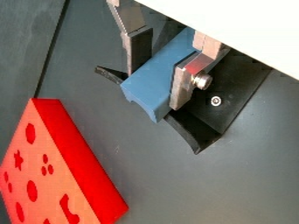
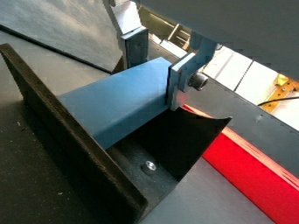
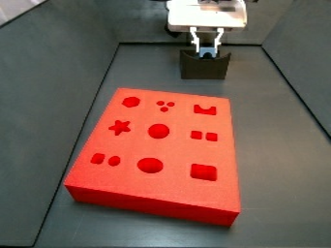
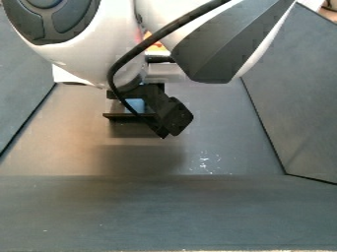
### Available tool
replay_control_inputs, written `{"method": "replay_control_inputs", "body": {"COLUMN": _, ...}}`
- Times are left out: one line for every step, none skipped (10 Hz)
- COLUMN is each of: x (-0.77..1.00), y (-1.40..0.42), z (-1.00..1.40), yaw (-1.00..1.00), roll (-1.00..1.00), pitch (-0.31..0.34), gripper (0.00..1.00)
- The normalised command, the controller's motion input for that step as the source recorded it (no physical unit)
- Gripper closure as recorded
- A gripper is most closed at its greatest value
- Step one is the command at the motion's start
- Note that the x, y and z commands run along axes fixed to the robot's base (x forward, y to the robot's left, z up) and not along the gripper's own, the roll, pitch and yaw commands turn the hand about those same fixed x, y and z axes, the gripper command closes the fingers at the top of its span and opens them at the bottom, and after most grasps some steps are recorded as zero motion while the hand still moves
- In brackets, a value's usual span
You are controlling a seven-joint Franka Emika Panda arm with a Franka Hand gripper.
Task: Pick up the arch object. Move up. Place the arch object on the fixture. Regrasp the arch object. Rotate the arch object. Move to above the board. Insert the arch object.
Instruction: Place the arch object on the fixture, then regrasp the arch object.
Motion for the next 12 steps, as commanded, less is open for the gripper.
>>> {"method": "replay_control_inputs", "body": {"x": 0.06, "y": 0.05, "z": -0.36, "yaw": -0.07, "roll": -0.06, "pitch": -0.040, "gripper": 1.00}}
{"method": "replay_control_inputs", "body": {"x": 0.00, "y": 0.00, "z": 0.00, "yaw": 0.00, "roll": 0.00, "pitch": 0.000, "gripper": 0.00}}
{"method": "replay_control_inputs", "body": {"x": 0.00, "y": 0.00, "z": 1.00, "yaw": 0.02, "roll": -0.06, "pitch": 0.027, "gripper": 0.00}}
{"method": "replay_control_inputs", "body": {"x": -0.01, "y": 0.01, "z": 1.00, "yaw": 0.03, "roll": -0.06, "pitch": 0.029, "gripper": 0.00}}
{"method": "replay_control_inputs", "body": {"x": -0.02, "y": 0.01, "z": 1.00, "yaw": 0.02, "roll": -0.04, "pitch": 0.022, "gripper": 0.00}}
{"method": "replay_control_inputs", "body": {"x": -0.03, "y": 0.01, "z": 1.00, "yaw": 0.02, "roll": -0.03, "pitch": 0.016, "gripper": 0.00}}
{"method": "replay_control_inputs", "body": {"x": -0.04, "y": 0.01, "z": 1.00, "yaw": 0.01, "roll": -0.01, "pitch": 0.010, "gripper": 0.00}}
{"method": "replay_control_inputs", "body": {"x": -0.05, "y": 0.01, "z": 0.84, "yaw": 0.01, "roll": 0.00, "pitch": 0.003, "gripper": 0.00}}
{"method": "replay_control_inputs", "body": {"x": -0.05, "y": 0.01, "z": 0.65, "yaw": 0.01, "roll": 0.00, "pitch": -0.001, "gripper": 0.00}}
{"method": "replay_control_inputs", "body": {"x": -0.04, "y": 0.01, "z": 0.39, "yaw": 0.01, "roll": 0.00, "pitch": -0.001, "gripper": 0.00}}
{"method": "replay_control_inputs", "body": {"x": -0.04, "y": 0.01, "z": 0.20, "yaw": 0.01, "roll": 0.00, "pitch": 0.002, "gripper": 0.00}}
{"method": "replay_control_inputs", "body": {"x": -0.14, "y": -0.87, "z": 0.75, "yaw": 0.02, "roll": 1.00, "pitch": 0.052, "gripper": 0.00}}
